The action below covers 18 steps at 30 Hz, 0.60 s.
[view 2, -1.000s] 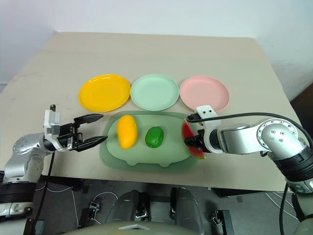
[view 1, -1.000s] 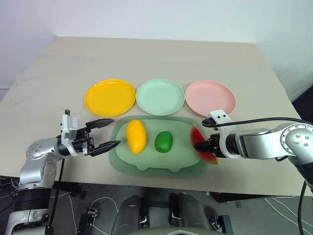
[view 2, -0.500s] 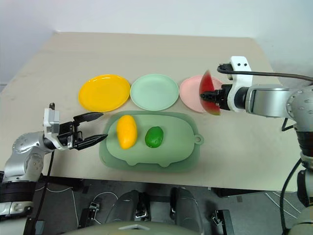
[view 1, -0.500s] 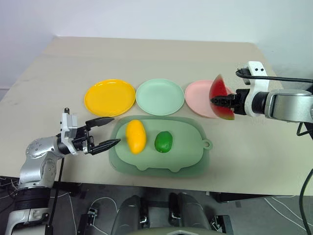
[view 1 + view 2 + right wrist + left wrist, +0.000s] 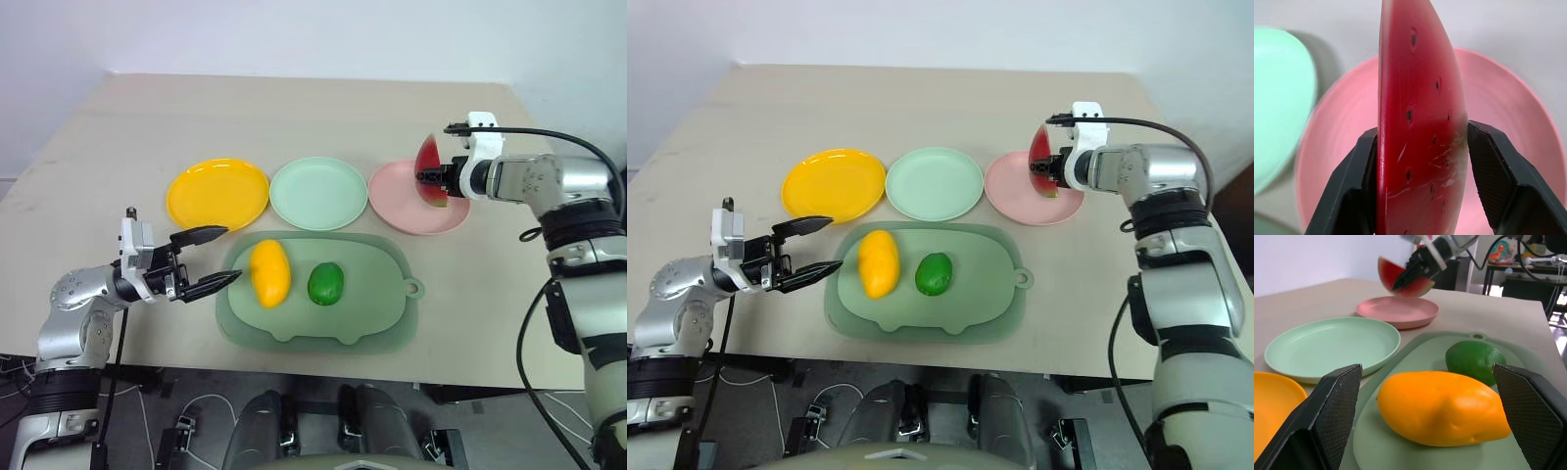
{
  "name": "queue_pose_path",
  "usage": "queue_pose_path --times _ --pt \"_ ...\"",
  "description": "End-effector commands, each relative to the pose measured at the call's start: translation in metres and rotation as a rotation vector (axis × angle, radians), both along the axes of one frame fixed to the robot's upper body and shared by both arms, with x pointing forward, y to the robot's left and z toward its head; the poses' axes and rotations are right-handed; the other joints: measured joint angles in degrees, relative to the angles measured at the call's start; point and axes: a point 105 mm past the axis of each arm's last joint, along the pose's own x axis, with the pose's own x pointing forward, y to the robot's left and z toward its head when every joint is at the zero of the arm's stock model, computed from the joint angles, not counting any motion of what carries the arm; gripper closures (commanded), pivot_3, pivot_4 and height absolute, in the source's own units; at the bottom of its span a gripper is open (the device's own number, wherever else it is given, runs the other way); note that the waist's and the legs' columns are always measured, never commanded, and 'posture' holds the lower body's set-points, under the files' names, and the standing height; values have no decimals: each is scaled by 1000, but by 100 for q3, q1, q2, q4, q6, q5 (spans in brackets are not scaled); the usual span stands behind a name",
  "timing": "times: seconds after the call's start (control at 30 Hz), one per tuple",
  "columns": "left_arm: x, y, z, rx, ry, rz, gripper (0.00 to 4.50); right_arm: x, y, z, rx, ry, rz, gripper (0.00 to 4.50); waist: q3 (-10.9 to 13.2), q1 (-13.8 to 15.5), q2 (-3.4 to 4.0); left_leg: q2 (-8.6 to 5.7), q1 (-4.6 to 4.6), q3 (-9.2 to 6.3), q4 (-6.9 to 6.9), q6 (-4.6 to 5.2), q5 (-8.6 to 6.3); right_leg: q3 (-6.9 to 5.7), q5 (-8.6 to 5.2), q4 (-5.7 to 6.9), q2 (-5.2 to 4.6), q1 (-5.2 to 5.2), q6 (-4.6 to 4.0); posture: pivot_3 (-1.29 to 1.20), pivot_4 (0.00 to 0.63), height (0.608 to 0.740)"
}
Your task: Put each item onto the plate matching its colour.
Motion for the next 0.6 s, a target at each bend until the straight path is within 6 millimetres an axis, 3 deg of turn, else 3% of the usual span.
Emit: queue_pose_path --times 0.03,0.3,0.53,0.6 --pt "-3 4 12 12 -46 14 0 3 -3 0 -73 3 23 2268 0 -6 0 0 0 0 1 0 0 0 0 1 -1 -1 0 0 150 696" --pt "-5 2 13 12 -48 24 0 7 8 -6 -94 4 88 2268 2 -75 4 1 6 2 2 -11 9 1 0 16 -2 -3 -1 0 150 696" --pt "-6 3 13 14 -49 29 0 10 15 5 -91 -35 120 99 2 -151 5 1 7 0 2 -14 20 1 6 20 -3 -3 -9 0 150 696" --pt "-7 3 14 15 -50 31 0 10 15 11 -102 -58 136 15 2 -152 5 2 7 0 2 -15 20 1 6 21 -3 -5 -10 0 150 696"
